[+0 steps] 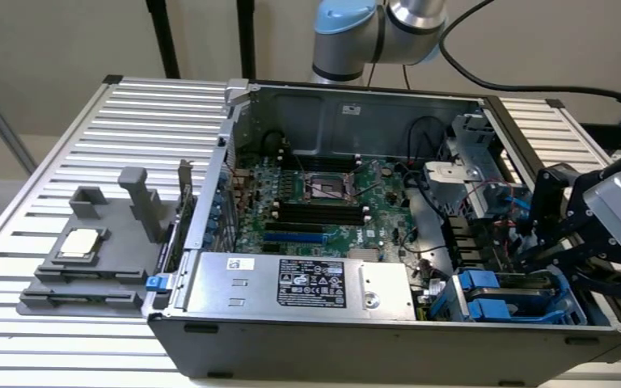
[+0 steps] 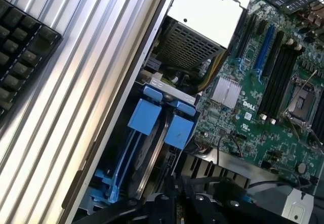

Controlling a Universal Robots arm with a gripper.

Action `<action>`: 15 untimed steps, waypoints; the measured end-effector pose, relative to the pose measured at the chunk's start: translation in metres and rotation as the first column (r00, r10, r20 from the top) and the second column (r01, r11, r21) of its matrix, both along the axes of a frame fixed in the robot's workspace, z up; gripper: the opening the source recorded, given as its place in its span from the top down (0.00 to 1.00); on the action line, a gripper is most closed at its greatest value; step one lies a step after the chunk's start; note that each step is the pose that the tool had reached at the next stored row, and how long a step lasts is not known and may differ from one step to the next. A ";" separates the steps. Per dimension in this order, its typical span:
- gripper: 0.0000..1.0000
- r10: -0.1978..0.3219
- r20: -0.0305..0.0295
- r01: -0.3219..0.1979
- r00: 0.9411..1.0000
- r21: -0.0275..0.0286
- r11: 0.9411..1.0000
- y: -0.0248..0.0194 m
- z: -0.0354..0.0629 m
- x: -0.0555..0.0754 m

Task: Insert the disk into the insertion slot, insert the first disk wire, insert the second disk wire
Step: 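Insert the first disk wire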

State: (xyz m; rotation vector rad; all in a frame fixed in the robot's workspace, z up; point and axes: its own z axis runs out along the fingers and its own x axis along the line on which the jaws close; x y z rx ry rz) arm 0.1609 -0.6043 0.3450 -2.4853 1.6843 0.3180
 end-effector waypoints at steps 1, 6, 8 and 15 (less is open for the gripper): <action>0.83 -0.008 0.000 0.008 1.000 -0.003 1.000 0.0000 0.0001 0.000; 0.83 -0.055 0.001 0.055 0.998 -0.028 0.998 0.0000 -0.0001 0.000; 0.83 -0.073 0.002 0.073 0.997 -0.040 0.997 0.0000 -0.0002 0.000; 0.83 -0.131 0.006 0.131 0.991 -0.080 0.988 0.0000 -0.0009 0.000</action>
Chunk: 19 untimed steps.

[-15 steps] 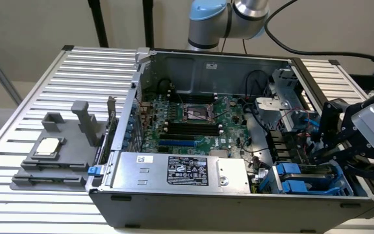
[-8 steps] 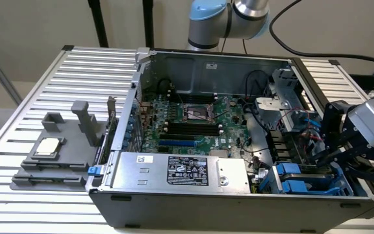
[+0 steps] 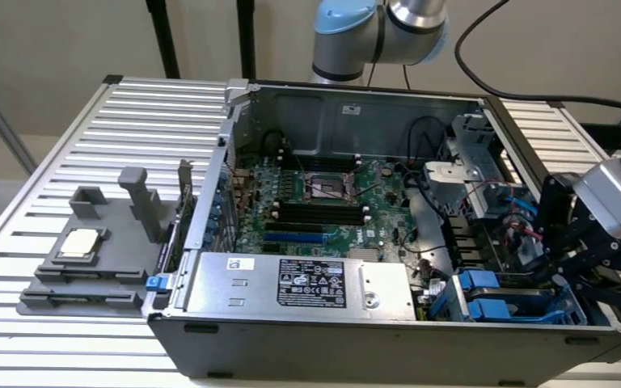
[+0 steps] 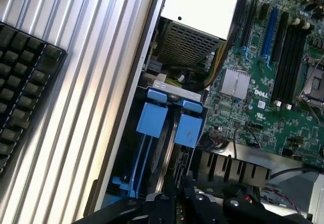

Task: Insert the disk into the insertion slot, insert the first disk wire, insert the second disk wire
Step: 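Insert the first disk wire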

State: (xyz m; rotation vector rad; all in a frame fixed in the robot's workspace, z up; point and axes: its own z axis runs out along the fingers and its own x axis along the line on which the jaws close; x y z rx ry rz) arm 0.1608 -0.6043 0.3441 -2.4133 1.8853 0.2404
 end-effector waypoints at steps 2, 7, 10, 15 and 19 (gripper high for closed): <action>0.83 -0.018 0.000 0.018 1.000 -0.002 1.000 0.0000 -0.0004 0.000; 0.83 -0.041 -0.001 0.041 0.999 -0.002 0.999 0.0004 -0.0010 -0.006; 0.83 -0.064 -0.001 0.064 0.998 -0.002 0.998 0.0003 -0.0012 -0.008; 0.83 -0.119 -0.001 0.119 0.993 -0.002 0.993 0.0004 -0.0013 -0.009; 0.83 -0.173 -0.001 0.173 0.985 -0.002 0.985 0.0004 -0.0014 -0.009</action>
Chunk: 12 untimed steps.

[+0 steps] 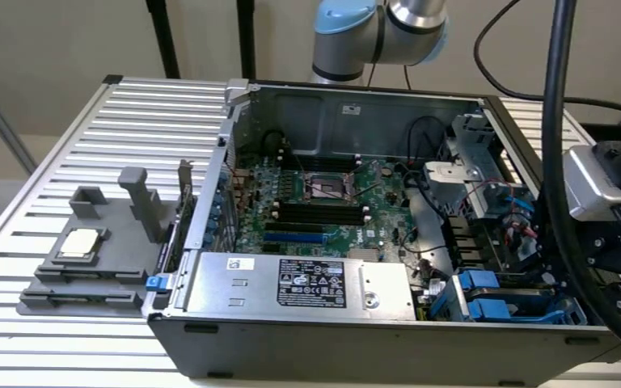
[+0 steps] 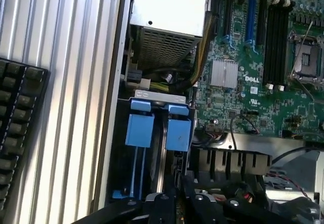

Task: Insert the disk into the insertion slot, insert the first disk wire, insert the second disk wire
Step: 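Insert the first disk wire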

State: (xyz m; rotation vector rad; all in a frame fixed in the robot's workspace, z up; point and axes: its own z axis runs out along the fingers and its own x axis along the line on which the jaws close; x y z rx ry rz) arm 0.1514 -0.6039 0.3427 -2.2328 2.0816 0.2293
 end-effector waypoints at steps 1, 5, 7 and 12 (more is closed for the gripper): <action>0.83 -0.013 0.000 0.013 1.000 0.000 1.000 0.0000 -0.0001 0.000; 0.83 -0.063 0.000 0.063 0.998 0.000 0.998 -0.0001 -0.0003 -0.001; 0.83 -0.081 0.000 0.081 0.997 0.000 0.997 0.0000 -0.0005 -0.002; 0.83 -0.093 0.000 0.093 0.996 -0.001 0.996 0.0034 -0.0006 -0.005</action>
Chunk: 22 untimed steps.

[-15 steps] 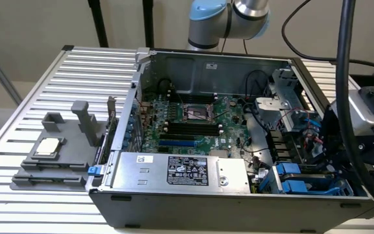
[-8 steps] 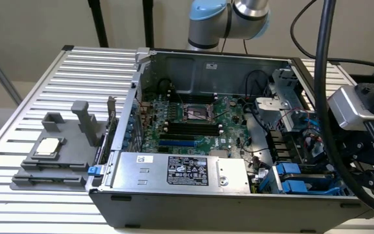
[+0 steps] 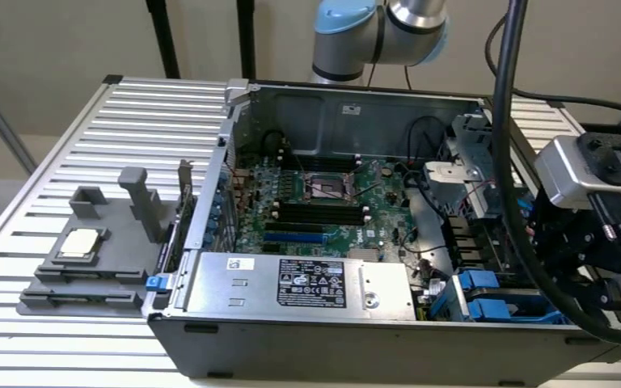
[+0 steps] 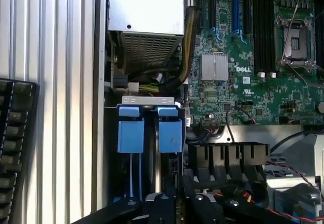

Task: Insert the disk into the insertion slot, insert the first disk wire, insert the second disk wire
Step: 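Insert the first disk wire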

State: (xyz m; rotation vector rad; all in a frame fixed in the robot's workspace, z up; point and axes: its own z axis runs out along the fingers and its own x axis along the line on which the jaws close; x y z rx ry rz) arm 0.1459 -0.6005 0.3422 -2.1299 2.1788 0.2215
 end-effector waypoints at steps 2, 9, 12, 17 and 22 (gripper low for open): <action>0.83 0.000 0.002 0.000 1.000 -0.005 1.000 0.0022 -0.0001 -0.001; 0.83 -0.003 0.008 0.003 1.000 -0.046 0.999 0.0096 -0.0001 -0.001; 0.83 -0.004 0.008 0.004 1.000 -0.052 0.999 0.0143 -0.0006 -0.001; 0.83 -0.004 0.008 0.005 1.000 -0.069 0.998 0.0154 -0.0009 0.002; 0.83 -0.005 0.008 0.005 1.000 -0.080 0.997 0.0156 -0.0016 0.003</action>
